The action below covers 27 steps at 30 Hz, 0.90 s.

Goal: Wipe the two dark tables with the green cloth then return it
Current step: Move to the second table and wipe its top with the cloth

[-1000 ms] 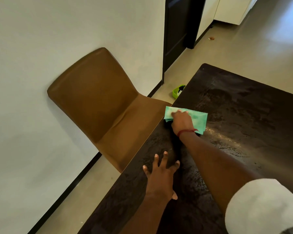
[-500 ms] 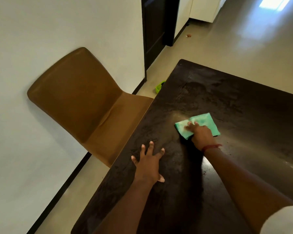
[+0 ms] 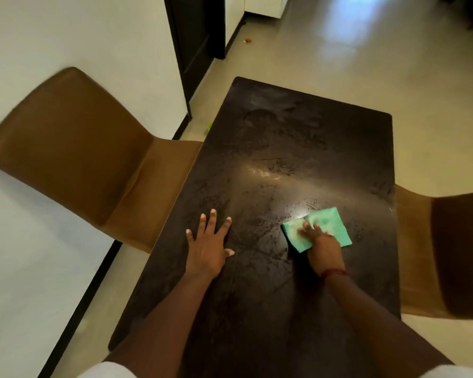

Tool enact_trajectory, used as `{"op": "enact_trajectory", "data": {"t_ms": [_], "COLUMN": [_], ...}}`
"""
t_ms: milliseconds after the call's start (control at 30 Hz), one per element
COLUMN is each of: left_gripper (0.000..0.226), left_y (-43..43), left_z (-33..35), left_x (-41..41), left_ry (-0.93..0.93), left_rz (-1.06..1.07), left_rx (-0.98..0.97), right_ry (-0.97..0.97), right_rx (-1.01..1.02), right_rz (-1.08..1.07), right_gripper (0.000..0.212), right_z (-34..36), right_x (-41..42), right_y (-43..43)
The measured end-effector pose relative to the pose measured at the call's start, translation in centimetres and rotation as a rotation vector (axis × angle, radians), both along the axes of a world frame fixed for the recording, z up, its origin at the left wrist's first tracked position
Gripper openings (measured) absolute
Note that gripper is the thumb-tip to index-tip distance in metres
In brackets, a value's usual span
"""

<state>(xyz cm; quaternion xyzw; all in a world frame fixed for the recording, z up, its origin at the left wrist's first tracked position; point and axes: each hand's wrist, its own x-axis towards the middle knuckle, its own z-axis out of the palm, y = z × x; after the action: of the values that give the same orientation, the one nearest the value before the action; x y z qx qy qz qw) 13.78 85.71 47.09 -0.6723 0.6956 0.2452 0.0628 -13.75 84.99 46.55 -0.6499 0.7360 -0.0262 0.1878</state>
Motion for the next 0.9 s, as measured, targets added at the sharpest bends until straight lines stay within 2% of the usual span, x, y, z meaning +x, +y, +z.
{"op": "enact_trajectory", "data": {"t_ms": [67, 200, 267, 333, 400, 500, 567, 600, 667, 733, 767, 900], "left_gripper": [0.08, 0.066, 0.063, 0.065, 0.068, 0.07, 0.069, 0.069, 0.066, 0.065, 0.066, 0.067], "left_y": [1.7, 5.4, 6.7, 7.5, 8.0, 8.4, 8.9, 9.3, 9.9, 10.4, 10.7, 11.7], "left_z": [-0.3, -0.9, -1.0, -0.9, -0.6, -0.4, -0.5, -0.6, -0.7, -0.7, -0.7, 0.0], "left_x": [0.0, 0.3, 0.7, 1.3, 1.9, 2.6, 2.9, 3.0, 3.0, 2.8, 2.6, 2.2], "left_ry": [0.016, 0.027, 0.029, 0.017, -0.009, -0.026, -0.031, -0.032, -0.019, 0.002, 0.011, 0.009], "left_rz": [-0.029, -0.073, -0.095, -0.123, -0.155, -0.176, -0.177, -0.173, -0.159, -0.139, -0.133, -0.141], "left_rx": [-0.039, -0.049, -0.039, -0.026, -0.013, 0.004, 0.03, 0.041, 0.035, 0.024, 0.026, 0.046], "right_ry": [0.015, -0.015, -0.054, -0.042, -0.042, -0.094, -0.082, -0.077, -0.035, 0.046, 0.048, 0.028], "right_rx": [0.031, 0.082, 0.117, 0.161, 0.183, 0.095, 0.146, 0.132, 0.098, 0.226, 0.226, 0.21], "right_rz": [0.03, 0.412, 0.442, 0.375, 0.164, -0.221, -0.31, -0.285, -0.079, 0.063, 0.107, 0.267], "right_gripper": [0.064, 0.069, 0.057, 0.064, 0.065, 0.069, 0.068, 0.068, 0.07, 0.076, 0.076, 0.062], "right_z": [-0.5, -1.3, 0.2, 0.4, 1.0, 1.8, 2.2, 2.0, 1.1, 0.5, 0.3, 2.7], "right_x": [2.4, 4.6, 3.1, 0.5, -0.6, 1.3, 3.9, 5.3, 7.3, 7.9, 7.9, 5.9], "right_y": [3.7, 10.5, 11.7, 12.2, 12.9, 14.2, 15.8, 16.8, 19.3, 21.0, 21.7, 23.4]}}
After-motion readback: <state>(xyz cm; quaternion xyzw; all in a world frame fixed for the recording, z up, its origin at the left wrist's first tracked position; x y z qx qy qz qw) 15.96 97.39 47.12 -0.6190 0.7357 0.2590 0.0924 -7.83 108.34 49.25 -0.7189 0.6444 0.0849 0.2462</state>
